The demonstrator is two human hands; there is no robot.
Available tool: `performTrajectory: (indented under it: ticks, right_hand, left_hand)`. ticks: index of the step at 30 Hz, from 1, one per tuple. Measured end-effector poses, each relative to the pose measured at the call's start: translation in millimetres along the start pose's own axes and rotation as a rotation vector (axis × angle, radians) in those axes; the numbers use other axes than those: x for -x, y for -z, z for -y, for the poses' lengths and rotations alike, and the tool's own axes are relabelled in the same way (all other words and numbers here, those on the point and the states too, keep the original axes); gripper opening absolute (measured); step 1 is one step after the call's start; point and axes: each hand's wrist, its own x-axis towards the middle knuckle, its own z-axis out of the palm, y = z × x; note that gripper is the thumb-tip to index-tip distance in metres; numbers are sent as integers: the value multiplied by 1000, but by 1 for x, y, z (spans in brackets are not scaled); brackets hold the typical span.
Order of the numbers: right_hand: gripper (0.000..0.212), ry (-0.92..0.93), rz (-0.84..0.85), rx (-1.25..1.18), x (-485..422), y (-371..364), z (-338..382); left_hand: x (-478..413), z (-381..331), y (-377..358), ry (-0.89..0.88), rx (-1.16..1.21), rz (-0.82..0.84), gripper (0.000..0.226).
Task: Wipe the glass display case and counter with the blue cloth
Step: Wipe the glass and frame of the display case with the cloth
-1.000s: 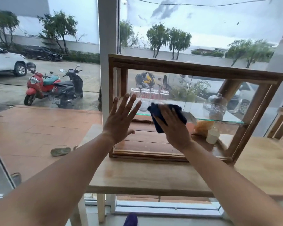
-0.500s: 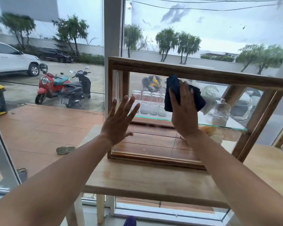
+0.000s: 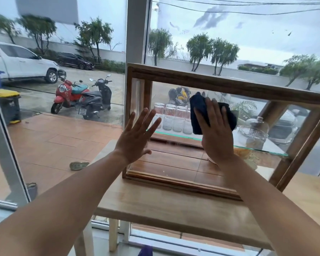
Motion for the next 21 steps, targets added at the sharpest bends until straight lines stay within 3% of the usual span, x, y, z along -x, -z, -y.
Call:
performTrajectory:
  ticks: [2, 3, 7, 9, 11, 15, 21]
  right_hand:
    - [68, -89, -56, -45, -7, -5, 16]
    - [66, -41, -40, -55, -1, -10, 26]
    - [61, 414, 170, -32, 46, -18, 35]
    - [64, 530, 204, 0, 51, -15, 22]
    - [64, 454, 149, -20, 41, -13, 9]
    - [52, 88, -76, -77, -10, -10, 3]
    - [47, 45, -155, -120, -64, -16, 57]
  left_hand:
    - [1, 0, -1, 4, -7, 15, 139]
    - [1, 0, -1, 6, -19, 23, 139]
    - [1, -1, -1, 12, -41, 32, 136]
    - [8, -3, -2, 19, -38, 28, 136]
    - [21, -4, -6, 51, -44, -7, 136]
    - [39, 4, -11, 98, -78, 30, 136]
    - [41, 11, -13, 102, -104, 158, 132]
